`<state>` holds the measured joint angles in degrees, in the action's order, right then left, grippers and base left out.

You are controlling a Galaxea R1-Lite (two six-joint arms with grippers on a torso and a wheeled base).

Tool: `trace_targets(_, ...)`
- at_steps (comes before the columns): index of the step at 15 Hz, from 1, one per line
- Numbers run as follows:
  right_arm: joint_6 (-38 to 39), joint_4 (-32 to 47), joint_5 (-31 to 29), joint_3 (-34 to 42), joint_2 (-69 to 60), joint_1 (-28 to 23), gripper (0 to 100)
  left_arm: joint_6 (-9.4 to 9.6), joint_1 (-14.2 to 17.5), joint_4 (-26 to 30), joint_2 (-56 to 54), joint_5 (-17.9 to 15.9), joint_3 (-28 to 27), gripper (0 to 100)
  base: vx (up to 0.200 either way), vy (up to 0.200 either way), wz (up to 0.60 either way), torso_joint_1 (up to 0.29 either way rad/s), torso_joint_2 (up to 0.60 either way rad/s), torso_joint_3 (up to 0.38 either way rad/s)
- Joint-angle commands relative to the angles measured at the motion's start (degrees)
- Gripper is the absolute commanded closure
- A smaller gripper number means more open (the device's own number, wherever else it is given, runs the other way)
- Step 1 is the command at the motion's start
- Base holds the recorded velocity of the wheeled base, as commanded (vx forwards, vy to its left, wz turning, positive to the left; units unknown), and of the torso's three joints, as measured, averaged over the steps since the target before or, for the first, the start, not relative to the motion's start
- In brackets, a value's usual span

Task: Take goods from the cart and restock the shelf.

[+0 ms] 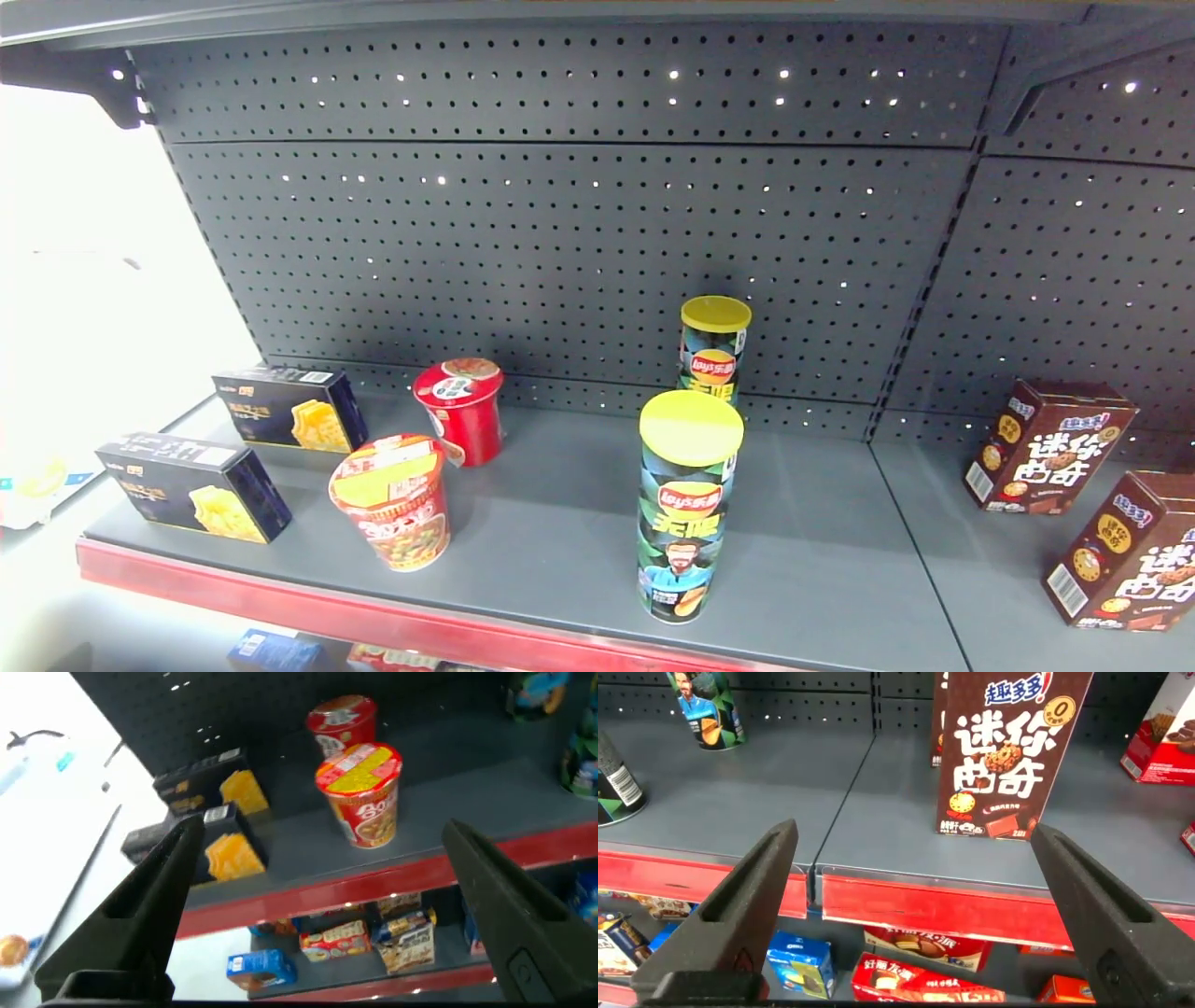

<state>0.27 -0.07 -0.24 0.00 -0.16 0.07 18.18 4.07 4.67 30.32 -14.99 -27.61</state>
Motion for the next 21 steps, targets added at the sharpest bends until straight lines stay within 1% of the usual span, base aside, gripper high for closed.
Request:
trace_targets(1, 0.0, -0.01, -0.02, 0.0, 0.16, 0.01, 0, 8.63, -13.39, 1.04, 21.45, -0.56, -9.21, 0, 0.0, 0.0, 0.0, 0.0, 0.0, 0.0)
trace_targets(2, 0.0, -0.01, -0.02, 0.0, 0.16, 0.01, 0, 8.89, -19.89, 1.31, 23.47, 1.55, -9.04, 0, 0.0, 0.0, 0.0, 0.0, 0.0, 0.0)
trace_targets(3, 0.0, -0.01, -0.02, 0.0, 0.16, 0.01, 0, 9.07, -24.64, 1.22, 24.79, 3.92, -8.86, 0, 0.0, 0.0, 0.0, 0.0, 0.0, 0.0)
trace_targets(4, 0.0, -0.01, -0.02, 0.0, 0.16, 0.1, 0, 9.07, -28.51, 1.48, 25.76, 5.24, -9.04, 0, 0.0, 0.0, 0.0, 0.0, 0.0, 0.0)
trace_targets(5, 0.0, -0.01, -0.02, 0.0, 0.16, 0.01, 0, 9.42, -38.61, 0.6, 31.29, 5.85, -8.86, 0, 0.0, 0.0, 0.0, 0.0, 0.0, 0.0)
trace_targets(6, 0.08, -0.01, -0.02, 0.0, 0.16, 0.1, 0, 9.51, -39.14, -1.33, 34.98, 5.85, -9.04, 0, 0.0, 0.0, 0.0, 0.0, 0.0, 0.0)
trace_targets(7, 0.0, -0.01, -0.02, 0.0, 0.16, 0.01, 0, 9.07, -38.61, -7.04, 41.31, 5.59, -9.39, 0, 0.0, 0.0, 0.0, 0.0, 0.0, 0.0)
trace_targets(8, 0.0, -0.01, -0.02, 0.0, 0.16, 0.01, 0, 8.19, -38.09, -14.34, 48.7, 5.68, -10.09, 0, 0.0, 0.0, 0.0, 0.0, 0.0, 0.0)
trace_targets(9, 0.08, -0.01, -0.02, 0.0, 0.16, 0.01, 0, 7.05, -38.0, -19.7, 52.91, 5.94, -10.53, 0, 0.0, 0.0, 0.0, 0.0, 0.0, 0.0)
trace_targets(10, 0.0, -0.01, -0.02, 0.0, 0.16, 0.01, 0, 6.87, -38.0, -22.51, 55.73, 5.94, -10.71, 0, 0.0, 0.0, 0.0, 0.0, 0.0, 0.0)
trace_targets(11, 0.0, -0.01, -0.02, 0.0, 0.16, 0.01, 0, 7.22, -37.73, -25.24, 60.21, 6.03, -11.15, 0, 0.0, 0.0, 0.0, 0.0, 0.0, 0.0)
trace_targets(12, 0.0, -0.01, -0.02, 0.0, 0.16, 0.01, 0, 7.22, -37.65, -26.11, 62.67, 7.17, -11.5, 0, 0.0, 0.0, 0.0, 0.0, 0.0, 0.0)
trace_targets(13, 0.0, -0.01, -0.02, 0.0, 0.16, 0.01, 0, 7.14, -37.73, -26.82, 64.6, 9.46, -11.85, 0, 0.0, 0.0, 0.0, 0.0, 0.0, 0.0)
trace_targets(14, 0.0, -0.01, -0.02, 0.0, 0.16, 0.01, 0, 7.05, -37.65, -27.34, 65.92, 10.78, -12.38, 0, 0.0, 0.0, 0.0, 0.0, 0.0, 0.0)
trace_targets(15, 0.0, -0.01, -0.02, 0.0, 0.16, 0.1, 0, 6.87, -36.85, -27.26, 68.03, 11.65, -13.96, 0, 0.0, 0.0, 0.0, 0.0, 0.0, 0.0)
trace_targets(17, 0.0, -0.01, -0.02, 0.0, 0.16, 0.01, 0, 7.05, -35.98, -26.47, 70.84, 12.53, -16.77, 0, 0.0, 0.0, 0.0, 0.0, 0.0, 0.0)
trace_targets(20, 0.0, -0.01, -0.02, 0.0, 0.16, 0.01, 0, 7.05, -36.15, -26.38, 72.07, 13.06, -17.92, 0, 0.0, 0.0, 0.0, 0.0, 0.0, 0.0)
trace_targets(21, 0.0, -0.01, -0.02, 0.0, 0.16, 0.01, 0, 7.05, -36.85, -26.47, 72.51, 12.89, -18.18, 0, 0.0, 0.0, 0.0, 0.0, 0.0, 0.0)
